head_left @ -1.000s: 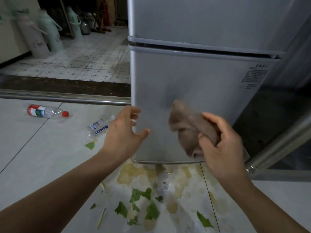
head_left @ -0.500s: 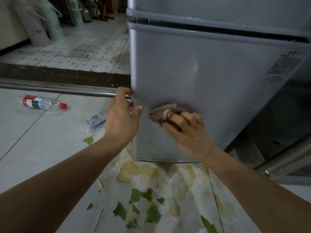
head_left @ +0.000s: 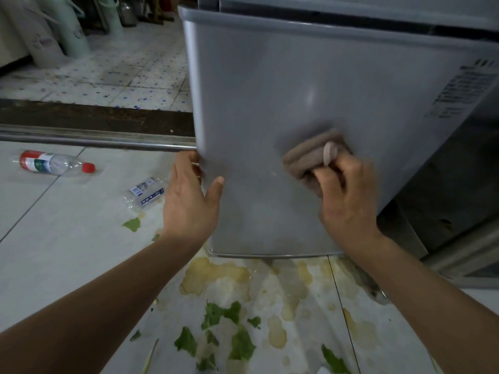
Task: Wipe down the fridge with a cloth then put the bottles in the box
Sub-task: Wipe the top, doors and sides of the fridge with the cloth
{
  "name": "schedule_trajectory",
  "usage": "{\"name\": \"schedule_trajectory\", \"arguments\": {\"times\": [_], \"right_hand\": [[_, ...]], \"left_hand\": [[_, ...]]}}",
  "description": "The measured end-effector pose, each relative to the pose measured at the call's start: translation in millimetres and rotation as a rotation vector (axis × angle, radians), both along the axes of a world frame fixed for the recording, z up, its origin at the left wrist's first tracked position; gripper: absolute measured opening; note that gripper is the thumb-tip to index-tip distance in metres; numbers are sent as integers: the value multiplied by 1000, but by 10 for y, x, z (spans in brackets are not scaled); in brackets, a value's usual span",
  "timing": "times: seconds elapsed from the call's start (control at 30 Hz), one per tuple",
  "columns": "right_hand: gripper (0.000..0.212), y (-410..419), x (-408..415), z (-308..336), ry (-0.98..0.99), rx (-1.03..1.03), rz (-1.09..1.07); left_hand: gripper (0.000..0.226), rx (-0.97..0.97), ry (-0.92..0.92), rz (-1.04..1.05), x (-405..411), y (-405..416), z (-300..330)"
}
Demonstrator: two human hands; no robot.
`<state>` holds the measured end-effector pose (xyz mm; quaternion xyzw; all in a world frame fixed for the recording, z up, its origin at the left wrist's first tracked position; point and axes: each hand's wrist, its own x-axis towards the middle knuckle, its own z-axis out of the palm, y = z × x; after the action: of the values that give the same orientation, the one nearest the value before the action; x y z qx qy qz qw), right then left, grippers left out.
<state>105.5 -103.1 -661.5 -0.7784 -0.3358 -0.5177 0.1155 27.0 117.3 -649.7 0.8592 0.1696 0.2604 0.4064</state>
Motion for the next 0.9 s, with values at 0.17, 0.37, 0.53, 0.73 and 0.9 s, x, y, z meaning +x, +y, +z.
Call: {"name": "schedule_trajectory", "arguments": {"times": [0.17,0.37,0.53,0.73,0.9], "right_hand": [[33,-310,-101,-632,38,-506,-2],[13,-508,29,-78,-71,-146,-205],[15,-468,84,2,-83,89,-389],[40,-491,-205,-656,373,6,-341],[56,-490,-116,-146,533,502,-323]], "left_hand": [[38,-7,-7,-6,16,28,-37],[32,-40,-50,-1,9,0,-64],[33,-50,-54,10,-11,-27,-194],[26,-23,3,2,-12,-31,-338],[26,-61,12,-11,8,27,-376]]}}
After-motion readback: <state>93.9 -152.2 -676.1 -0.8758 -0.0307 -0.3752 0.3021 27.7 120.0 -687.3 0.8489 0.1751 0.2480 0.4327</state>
